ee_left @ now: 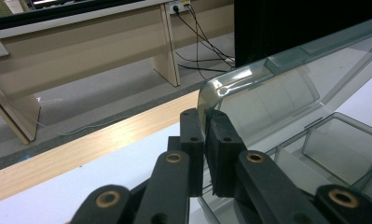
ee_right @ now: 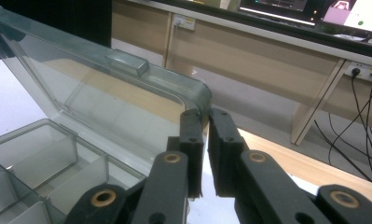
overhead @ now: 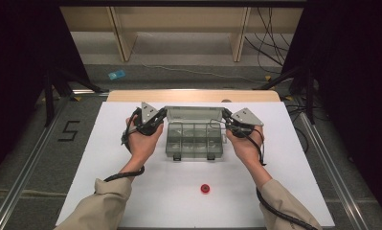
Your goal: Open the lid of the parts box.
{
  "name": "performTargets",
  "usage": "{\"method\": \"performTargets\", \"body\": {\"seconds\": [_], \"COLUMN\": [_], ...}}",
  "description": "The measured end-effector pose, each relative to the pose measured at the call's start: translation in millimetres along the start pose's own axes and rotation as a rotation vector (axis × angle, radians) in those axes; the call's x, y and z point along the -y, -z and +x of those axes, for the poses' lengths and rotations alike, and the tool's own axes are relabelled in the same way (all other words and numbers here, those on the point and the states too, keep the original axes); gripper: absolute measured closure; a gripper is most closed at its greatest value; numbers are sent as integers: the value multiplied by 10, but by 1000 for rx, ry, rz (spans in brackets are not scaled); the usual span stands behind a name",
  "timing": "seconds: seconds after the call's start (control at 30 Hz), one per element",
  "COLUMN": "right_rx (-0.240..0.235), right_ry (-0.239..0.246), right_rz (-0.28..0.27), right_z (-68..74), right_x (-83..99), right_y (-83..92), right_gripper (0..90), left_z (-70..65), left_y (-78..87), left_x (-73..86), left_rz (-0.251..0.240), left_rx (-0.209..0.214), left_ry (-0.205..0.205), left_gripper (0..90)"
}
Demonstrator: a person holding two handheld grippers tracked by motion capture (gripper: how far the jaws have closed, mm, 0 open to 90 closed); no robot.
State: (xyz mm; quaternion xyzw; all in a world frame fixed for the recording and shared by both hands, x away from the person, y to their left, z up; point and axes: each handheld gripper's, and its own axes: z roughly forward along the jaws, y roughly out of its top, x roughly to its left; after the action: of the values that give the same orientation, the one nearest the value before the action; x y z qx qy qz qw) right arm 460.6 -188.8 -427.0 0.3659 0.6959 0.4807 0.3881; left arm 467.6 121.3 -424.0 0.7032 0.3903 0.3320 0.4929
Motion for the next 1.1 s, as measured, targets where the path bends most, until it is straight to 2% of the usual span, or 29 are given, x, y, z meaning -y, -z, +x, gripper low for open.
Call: {"method": "performTargets", "body": {"seconds": [0.07, 0.1, 0.2, 0.23, 0.3, 0.33, 0.43, 0.47, 0.5, 0.63, 0.73, 0.77, 0.87, 1.1], "right_rx": [0, -11, -3, -7, 2, -9, -5, 9, 0, 6, 0, 10, -2, 5], "right_ry": [-6, -26, -6, -23, -11, -29, -37, -19, -37, -31, -52, -33, -57, -55], "right_rz": [2, 11, -6, 6, -1, 6, 9, -4, 6, -2, 9, -4, 2, 2], "right_z": [-1, 10, -11, -3, -15, -4, -9, -24, -16, -34, -26, -42, -34, -52], "right_x": [-3, -4, -7, -11, -17, -18, -25, -27, -30, -37, -41, -41, -44, -55], "right_y": [-6, -7, -26, -26, -38, -41, -53, -64, -69, -93, -104, -113, -128, -162], "right_gripper": [851, 851, 851, 851, 851, 851, 852, 852, 852, 852, 852, 852, 852, 852], "left_z": [3, 4, 15, 21, 28, 29, 41, 44, 49, 63, 70, 70, 74, 88], "left_y": [-7, -11, -25, -29, -41, -48, -64, -75, -79, -105, -118, -123, -138, -168], "left_x": [-5, -7, -15, -21, -29, -32, -41, -43, -46, -55, -61, -66, -77, -87], "left_rz": [0, 0, -1, 4, 4, 3, 6, 2, 3, 3, 4, 5, 9, 9], "left_rx": [0, 1, 2, 4, 1, 2, 2, 1, 3, 2, 0, -2, -4, -7], "left_ry": [5, 9, 15, 14, 21, 26, 32, 41, 40, 51, 55, 57, 58, 62], "left_gripper": [856, 856, 856, 856, 856, 856, 857, 857, 857, 857, 858, 858, 858, 858]}}
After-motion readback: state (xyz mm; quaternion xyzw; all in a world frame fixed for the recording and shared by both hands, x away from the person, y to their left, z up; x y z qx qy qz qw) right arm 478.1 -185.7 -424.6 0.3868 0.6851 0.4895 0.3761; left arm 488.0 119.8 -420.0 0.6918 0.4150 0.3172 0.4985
